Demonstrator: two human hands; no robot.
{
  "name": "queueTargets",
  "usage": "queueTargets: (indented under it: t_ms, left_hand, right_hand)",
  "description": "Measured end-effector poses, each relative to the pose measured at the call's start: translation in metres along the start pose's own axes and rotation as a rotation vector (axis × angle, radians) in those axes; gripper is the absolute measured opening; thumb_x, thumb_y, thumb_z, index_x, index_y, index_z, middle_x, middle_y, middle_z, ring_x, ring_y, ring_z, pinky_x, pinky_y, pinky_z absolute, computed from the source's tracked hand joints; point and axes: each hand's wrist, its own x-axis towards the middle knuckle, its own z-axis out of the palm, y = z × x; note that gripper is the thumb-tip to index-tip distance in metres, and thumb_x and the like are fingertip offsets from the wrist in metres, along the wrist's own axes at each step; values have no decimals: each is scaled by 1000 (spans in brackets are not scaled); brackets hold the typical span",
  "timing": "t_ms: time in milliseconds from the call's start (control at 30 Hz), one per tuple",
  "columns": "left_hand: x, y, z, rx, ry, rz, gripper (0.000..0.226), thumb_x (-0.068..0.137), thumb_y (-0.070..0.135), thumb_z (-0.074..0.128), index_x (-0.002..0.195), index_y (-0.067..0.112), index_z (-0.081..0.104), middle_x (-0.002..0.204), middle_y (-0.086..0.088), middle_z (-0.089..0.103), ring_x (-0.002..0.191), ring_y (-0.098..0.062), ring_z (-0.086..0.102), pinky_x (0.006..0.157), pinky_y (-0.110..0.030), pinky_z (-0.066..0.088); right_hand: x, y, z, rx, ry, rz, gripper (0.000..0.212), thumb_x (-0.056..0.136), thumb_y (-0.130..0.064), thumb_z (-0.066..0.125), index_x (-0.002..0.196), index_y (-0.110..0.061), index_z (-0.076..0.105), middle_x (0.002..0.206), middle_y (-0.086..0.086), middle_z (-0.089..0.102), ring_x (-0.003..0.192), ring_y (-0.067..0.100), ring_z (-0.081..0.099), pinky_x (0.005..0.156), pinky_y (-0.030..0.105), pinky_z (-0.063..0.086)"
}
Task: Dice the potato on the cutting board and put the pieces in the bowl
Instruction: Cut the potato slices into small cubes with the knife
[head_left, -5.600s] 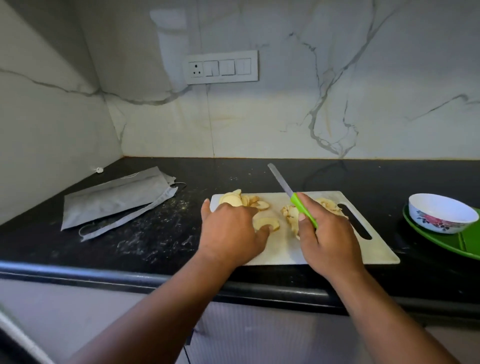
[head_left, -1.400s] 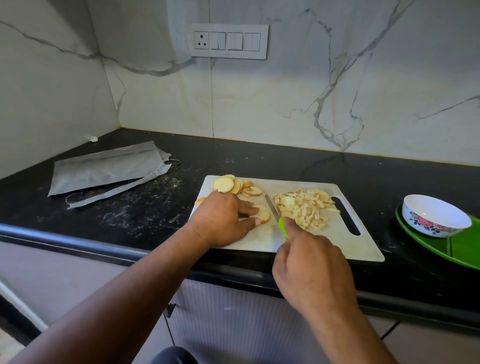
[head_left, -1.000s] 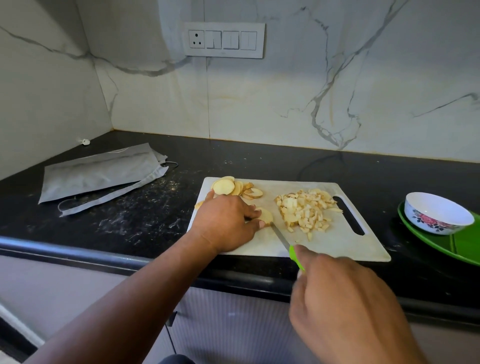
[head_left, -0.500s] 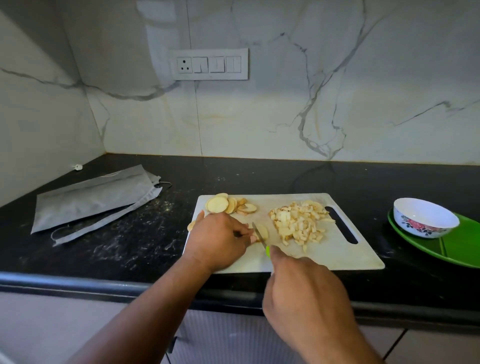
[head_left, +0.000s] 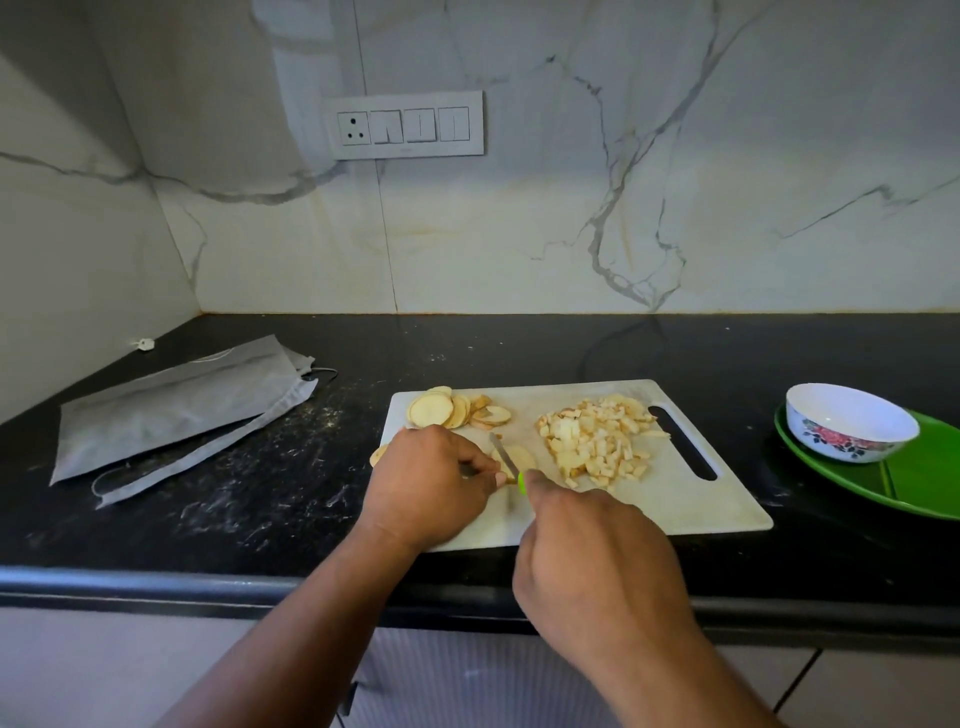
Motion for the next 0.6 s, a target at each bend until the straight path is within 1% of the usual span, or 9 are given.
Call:
queueTargets:
  t_ms: [100,267,333,400,433,467,533,567,600]
  left_hand:
    - [2,-1,0,23,-1,-6,8,87,49,78,92,44,81,93,29,75,89,5,67,87,-25,59]
    - [4,-1,1,25,-30,-33,13,88,53,76,94,43,81,94,30,74,95,4,64,84,-21,56]
    - [5,0,1,27,-34,-30,13,88,53,76,95,43,81,95,30,73,95,4,64,80,-15,52]
    - [5,1,0,32,-40,-22,14,90,51,75,97,42,81,97,29,74,93,5,64,79,-11,48]
    - [4,0,0,31,-40,-19,14,91,51,73,98,42,81,98,28,74,92,4,65,85,-14,50]
    - [3,0,1,24,-34,-12,14,92,49,72,99,41,81,96,25,75,90,1,66,98,-19,49]
    - [0,-2,1,-19,15,6,13,95,43,69,101,39,81,89,19,77,79,-3,68,120,-32,35]
    - [-1,-3,0,-68,62,10,13,96,39,69,103,37,80,84,15,77,69,-4,67,122,-37,36]
    - [-2,-4,0,-130,126,8,14,97,35,69,105,35,80,81,12,77,60,-5,65,116,-39,45]
  right_hand:
    - [-3,2,11,11,-24,-10,57,94,-35,45,150,-29,32,85,-9,62,74,9,60,61,26,51]
    - [-25,17,6,62,-147,35,65,98,-41,41,154,-37,9,90,-10,61,80,7,61,74,27,54]
    - [-37,19,-2,77,-224,51,69,98,-44,39,154,-41,-2,87,-10,57,81,6,59,80,25,53]
    - [-45,21,-10,67,-223,71,68,98,-49,34,152,-46,-6,84,-9,53,83,2,57,82,19,49]
    - [-48,21,-14,65,-207,78,66,98,-50,32,151,-49,-7,84,-10,52,83,1,57,81,16,47]
    - [-50,19,-19,74,-192,84,64,99,-50,31,151,-50,-6,81,-10,52,78,0,56,77,13,45]
    - [-51,15,-21,107,-154,64,62,100,-49,28,152,-47,-6,72,-11,48,63,1,49,61,11,39]
    - [-48,13,-19,119,-117,44,61,101,-48,27,153,-45,-4,69,-12,47,60,3,48,55,13,37]
    - [-45,10,-13,119,-77,27,60,101,-47,26,154,-42,-1,69,-12,49,60,5,49,52,14,36]
